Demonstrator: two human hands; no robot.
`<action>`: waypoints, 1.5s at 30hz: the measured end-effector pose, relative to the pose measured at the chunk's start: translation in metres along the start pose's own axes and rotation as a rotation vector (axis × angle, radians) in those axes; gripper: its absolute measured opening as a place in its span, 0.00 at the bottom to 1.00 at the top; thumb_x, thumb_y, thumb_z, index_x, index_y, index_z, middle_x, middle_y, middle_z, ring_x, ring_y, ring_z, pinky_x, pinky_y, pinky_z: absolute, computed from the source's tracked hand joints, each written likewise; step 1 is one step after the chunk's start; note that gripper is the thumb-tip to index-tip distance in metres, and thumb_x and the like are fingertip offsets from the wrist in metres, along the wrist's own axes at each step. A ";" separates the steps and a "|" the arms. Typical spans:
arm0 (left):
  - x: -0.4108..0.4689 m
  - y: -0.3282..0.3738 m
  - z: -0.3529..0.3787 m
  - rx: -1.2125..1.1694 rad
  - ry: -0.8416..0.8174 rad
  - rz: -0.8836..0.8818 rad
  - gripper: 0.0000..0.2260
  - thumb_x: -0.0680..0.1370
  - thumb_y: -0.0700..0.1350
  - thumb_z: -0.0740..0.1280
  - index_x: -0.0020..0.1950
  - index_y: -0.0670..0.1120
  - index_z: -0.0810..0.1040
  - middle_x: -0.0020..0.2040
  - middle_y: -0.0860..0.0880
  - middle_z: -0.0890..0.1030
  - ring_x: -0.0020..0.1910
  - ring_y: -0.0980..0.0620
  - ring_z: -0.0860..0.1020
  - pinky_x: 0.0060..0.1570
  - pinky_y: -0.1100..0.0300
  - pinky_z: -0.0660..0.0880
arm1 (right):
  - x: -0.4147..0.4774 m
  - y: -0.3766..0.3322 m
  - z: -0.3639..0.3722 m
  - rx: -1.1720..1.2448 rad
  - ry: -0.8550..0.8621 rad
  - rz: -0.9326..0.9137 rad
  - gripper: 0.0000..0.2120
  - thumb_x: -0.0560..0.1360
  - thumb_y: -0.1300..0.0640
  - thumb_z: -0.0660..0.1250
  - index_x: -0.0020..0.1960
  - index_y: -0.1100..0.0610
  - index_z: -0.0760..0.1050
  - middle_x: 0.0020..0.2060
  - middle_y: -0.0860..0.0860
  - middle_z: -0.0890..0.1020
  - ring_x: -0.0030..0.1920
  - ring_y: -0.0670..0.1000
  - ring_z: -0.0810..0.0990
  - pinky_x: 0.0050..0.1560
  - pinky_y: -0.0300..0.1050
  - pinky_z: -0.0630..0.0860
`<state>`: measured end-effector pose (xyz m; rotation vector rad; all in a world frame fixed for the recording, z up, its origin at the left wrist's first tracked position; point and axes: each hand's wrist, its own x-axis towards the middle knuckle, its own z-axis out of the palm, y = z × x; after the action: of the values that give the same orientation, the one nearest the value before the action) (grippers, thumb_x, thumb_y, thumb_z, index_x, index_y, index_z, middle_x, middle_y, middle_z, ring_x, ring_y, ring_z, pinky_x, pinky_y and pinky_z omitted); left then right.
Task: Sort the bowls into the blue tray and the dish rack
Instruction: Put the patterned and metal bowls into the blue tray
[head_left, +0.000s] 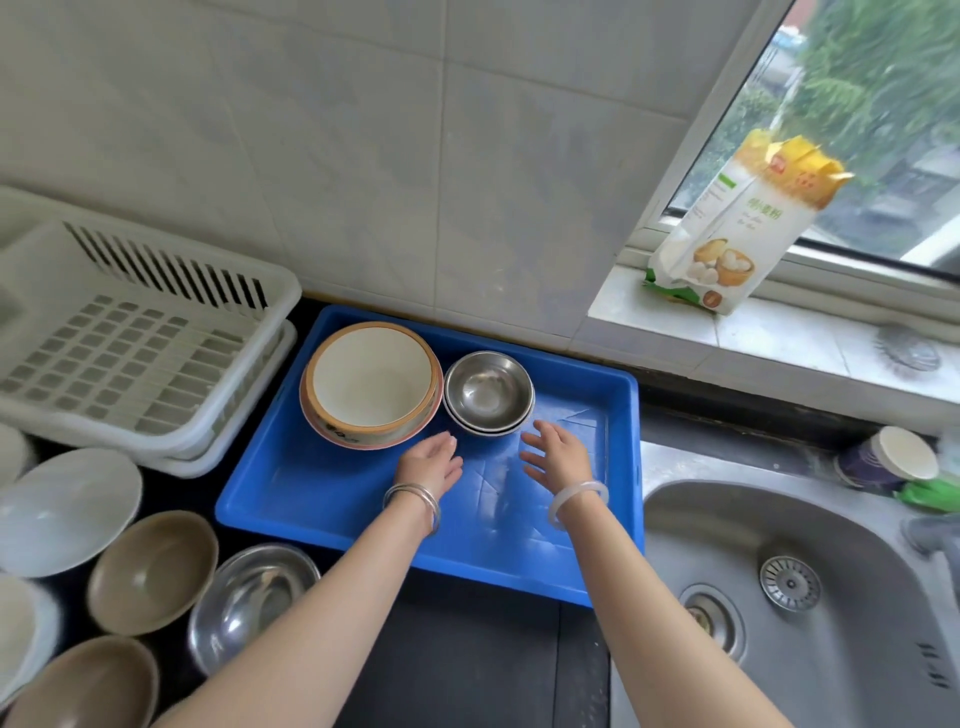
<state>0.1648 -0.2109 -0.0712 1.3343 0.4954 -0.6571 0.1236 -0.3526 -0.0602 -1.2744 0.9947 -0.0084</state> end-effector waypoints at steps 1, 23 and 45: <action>-0.009 0.001 -0.008 0.062 0.010 0.012 0.16 0.79 0.39 0.61 0.66 0.37 0.70 0.63 0.39 0.75 0.60 0.42 0.76 0.56 0.57 0.73 | -0.010 0.000 -0.001 -0.018 -0.006 -0.029 0.10 0.80 0.56 0.56 0.57 0.57 0.73 0.58 0.61 0.78 0.48 0.55 0.76 0.53 0.52 0.75; -0.147 -0.074 -0.247 0.937 0.399 0.203 0.16 0.73 0.37 0.65 0.60 0.47 0.75 0.59 0.47 0.79 0.58 0.45 0.76 0.57 0.53 0.74 | -0.138 0.145 0.125 -0.614 -0.455 0.047 0.18 0.77 0.53 0.63 0.66 0.53 0.69 0.52 0.52 0.79 0.43 0.48 0.81 0.36 0.39 0.79; -0.149 -0.056 -0.248 1.067 0.157 0.210 0.06 0.75 0.40 0.65 0.42 0.48 0.80 0.42 0.49 0.81 0.44 0.50 0.79 0.48 0.55 0.76 | -0.144 0.165 0.057 -0.377 -0.260 0.082 0.14 0.76 0.62 0.64 0.61 0.56 0.74 0.50 0.55 0.81 0.41 0.52 0.84 0.33 0.37 0.80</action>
<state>0.0279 0.0496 -0.0558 2.4163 0.0876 -0.6597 -0.0111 -0.1759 -0.1052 -1.5297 0.8449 0.4157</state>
